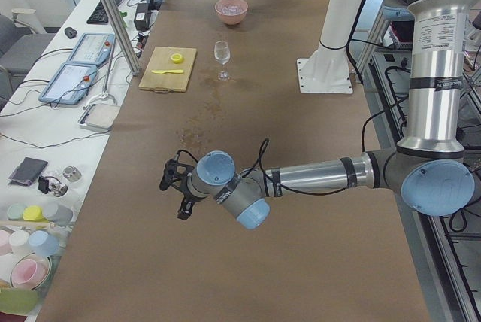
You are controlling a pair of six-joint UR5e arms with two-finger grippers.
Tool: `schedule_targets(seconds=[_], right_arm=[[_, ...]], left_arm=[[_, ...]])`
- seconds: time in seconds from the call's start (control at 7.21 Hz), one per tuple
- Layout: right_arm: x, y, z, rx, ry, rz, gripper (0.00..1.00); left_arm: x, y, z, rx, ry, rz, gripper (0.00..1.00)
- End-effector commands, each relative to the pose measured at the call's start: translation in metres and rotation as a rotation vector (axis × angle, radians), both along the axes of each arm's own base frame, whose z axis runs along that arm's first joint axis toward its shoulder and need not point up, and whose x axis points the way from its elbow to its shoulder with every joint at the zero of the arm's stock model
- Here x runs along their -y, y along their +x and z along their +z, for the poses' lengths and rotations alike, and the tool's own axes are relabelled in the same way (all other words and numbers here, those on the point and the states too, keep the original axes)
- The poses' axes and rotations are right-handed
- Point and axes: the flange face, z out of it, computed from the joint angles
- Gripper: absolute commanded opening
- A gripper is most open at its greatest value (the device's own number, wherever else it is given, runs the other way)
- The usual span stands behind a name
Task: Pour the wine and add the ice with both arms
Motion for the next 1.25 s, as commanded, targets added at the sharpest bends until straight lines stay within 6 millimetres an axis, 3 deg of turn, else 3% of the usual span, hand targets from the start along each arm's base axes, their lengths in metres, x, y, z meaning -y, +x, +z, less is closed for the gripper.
schedule_targets(seconds=[0.0,0.28,0.42,1.11], right_arm=[[-0.024,-0.04,-0.008,-0.001,-0.032,-0.031,0.87],[-0.043,-0.085,-0.005,-0.025,0.015,-0.152,0.83],[-0.046,-0.092,-0.003,-0.043,0.079,-0.207,0.81],[-0.033,-0.079,0.01,-0.102,0.173,-0.262,0.73]], left_arm=[[-0.016,-0.002,0.015,0.008,-0.038,0.006,0.98],[-0.014,0.0,0.012,-0.015,-0.075,-0.027,0.98],[-0.014,0.0,0.011,-0.019,-0.079,-0.032,0.98],[-0.016,0.0,0.016,-0.017,-0.089,-0.036,0.98]])
